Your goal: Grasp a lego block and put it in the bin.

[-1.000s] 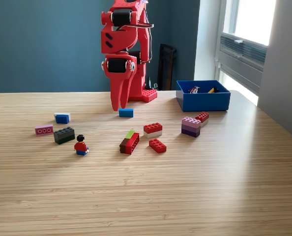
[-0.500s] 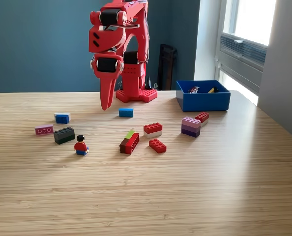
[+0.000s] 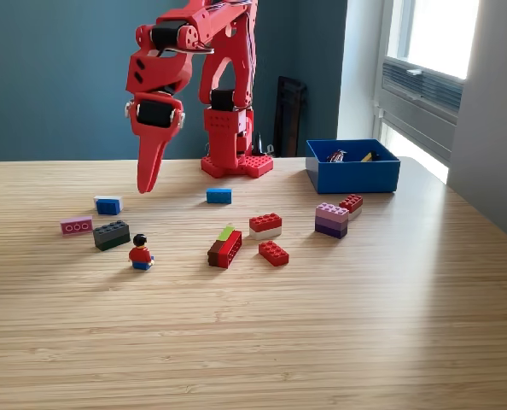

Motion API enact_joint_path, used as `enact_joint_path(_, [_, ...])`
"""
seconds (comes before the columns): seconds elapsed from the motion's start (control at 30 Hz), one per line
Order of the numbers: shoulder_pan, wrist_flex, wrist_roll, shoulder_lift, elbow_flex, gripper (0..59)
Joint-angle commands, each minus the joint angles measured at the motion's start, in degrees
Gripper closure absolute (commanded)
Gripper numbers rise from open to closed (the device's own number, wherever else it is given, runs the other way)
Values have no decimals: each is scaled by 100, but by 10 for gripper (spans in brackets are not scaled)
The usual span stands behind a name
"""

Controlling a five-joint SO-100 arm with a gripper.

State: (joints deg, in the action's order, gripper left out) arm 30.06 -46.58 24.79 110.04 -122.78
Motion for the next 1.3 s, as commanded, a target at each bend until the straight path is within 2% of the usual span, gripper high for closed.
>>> enact_joint_path(0.03, [299,70,-290,-527,835,364])
enact_joint_path(0.2, [554,18,-844,-1292,1521,364])
enact_joint_path(0.5, [580,-396,-2566,-2382,2391,351])
enact_joint_path(0.67, [466,-580,-2663,-2760,2628,345])
enact_joint_path(0.97, [439,-615,-2294,-2979,2892,317])
enact_joint_path(1.3, [378,-765,-3806,-2979,2865,309])
